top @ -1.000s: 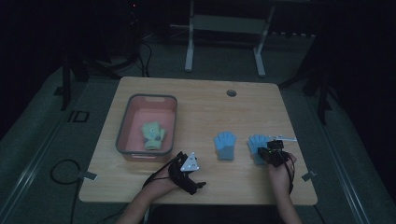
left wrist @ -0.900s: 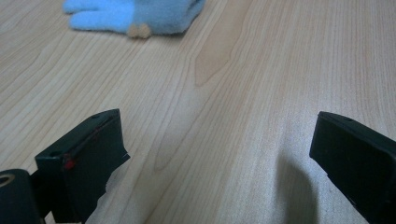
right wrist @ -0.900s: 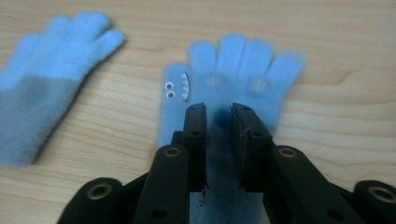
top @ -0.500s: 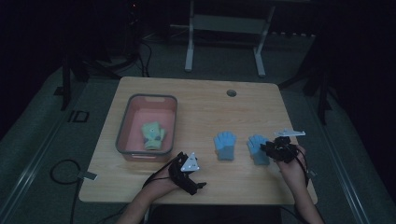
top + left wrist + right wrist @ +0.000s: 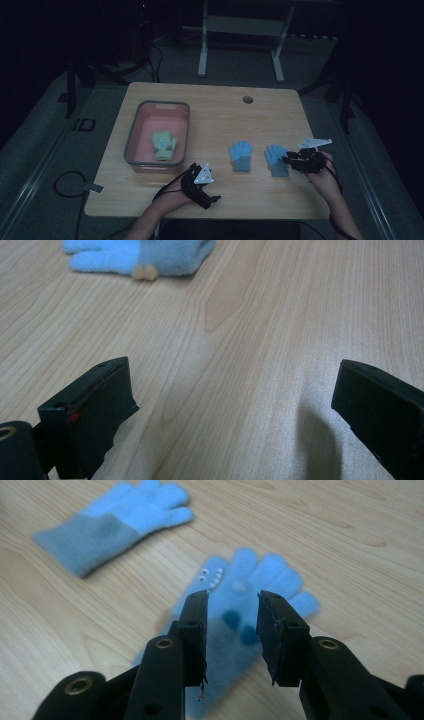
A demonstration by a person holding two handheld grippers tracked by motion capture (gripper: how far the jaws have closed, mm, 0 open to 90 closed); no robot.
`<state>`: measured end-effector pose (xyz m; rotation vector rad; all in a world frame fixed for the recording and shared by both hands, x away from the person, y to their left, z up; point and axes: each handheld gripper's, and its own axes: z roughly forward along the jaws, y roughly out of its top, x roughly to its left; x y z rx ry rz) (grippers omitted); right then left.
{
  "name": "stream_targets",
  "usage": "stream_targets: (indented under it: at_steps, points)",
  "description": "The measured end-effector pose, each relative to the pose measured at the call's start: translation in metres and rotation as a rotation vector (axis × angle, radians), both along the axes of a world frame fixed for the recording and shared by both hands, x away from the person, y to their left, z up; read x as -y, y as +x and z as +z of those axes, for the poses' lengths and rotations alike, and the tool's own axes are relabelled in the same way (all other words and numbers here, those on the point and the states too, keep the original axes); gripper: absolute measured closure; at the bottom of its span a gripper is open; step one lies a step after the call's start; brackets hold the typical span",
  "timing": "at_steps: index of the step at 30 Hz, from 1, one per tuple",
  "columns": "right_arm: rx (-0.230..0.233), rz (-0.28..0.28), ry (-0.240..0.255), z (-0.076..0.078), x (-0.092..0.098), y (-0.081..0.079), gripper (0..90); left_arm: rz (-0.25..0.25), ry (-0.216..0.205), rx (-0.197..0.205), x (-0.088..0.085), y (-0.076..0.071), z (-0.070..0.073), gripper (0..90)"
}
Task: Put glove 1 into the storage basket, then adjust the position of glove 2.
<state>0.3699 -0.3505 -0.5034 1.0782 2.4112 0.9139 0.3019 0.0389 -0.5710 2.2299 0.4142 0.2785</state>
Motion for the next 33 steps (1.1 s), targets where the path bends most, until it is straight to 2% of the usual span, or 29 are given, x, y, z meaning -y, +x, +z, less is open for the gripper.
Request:
stream_targets:
  at_steps: [6,13,16,18,22,27,33]
  points:
    - [-0.009,0.050,-0.041,-0.003,0.001,0.010,64.4,-0.001,0.004,0.002,0.000,0.000,0.000,3.5]
    - [-0.052,0.076,-0.037,-0.020,-0.007,0.017,63.8,-0.002,-0.001,0.001,0.000,0.000,0.000,3.5]
    - [-0.065,0.060,-0.046,-0.028,-0.008,0.020,65.5,-0.002,-0.002,-0.002,0.000,0.000,0.000,3.5]
    - [-0.067,0.053,-0.069,-0.032,-0.010,0.020,66.8,-0.002,-0.003,-0.005,0.000,0.001,0.000,3.5]
    - [-0.042,0.045,-0.085,-0.036,-0.012,0.018,73.5,-0.003,-0.001,-0.003,0.000,0.001,0.000,3.5]
    - [-0.034,0.007,-0.073,-0.038,-0.016,0.013,83.6,-0.005,0.002,0.000,0.000,0.000,0.000,3.5]
    - [-0.039,-0.049,-0.055,-0.033,-0.018,0.012,86.4,-0.004,-0.001,-0.003,0.000,0.000,0.000,3.5]
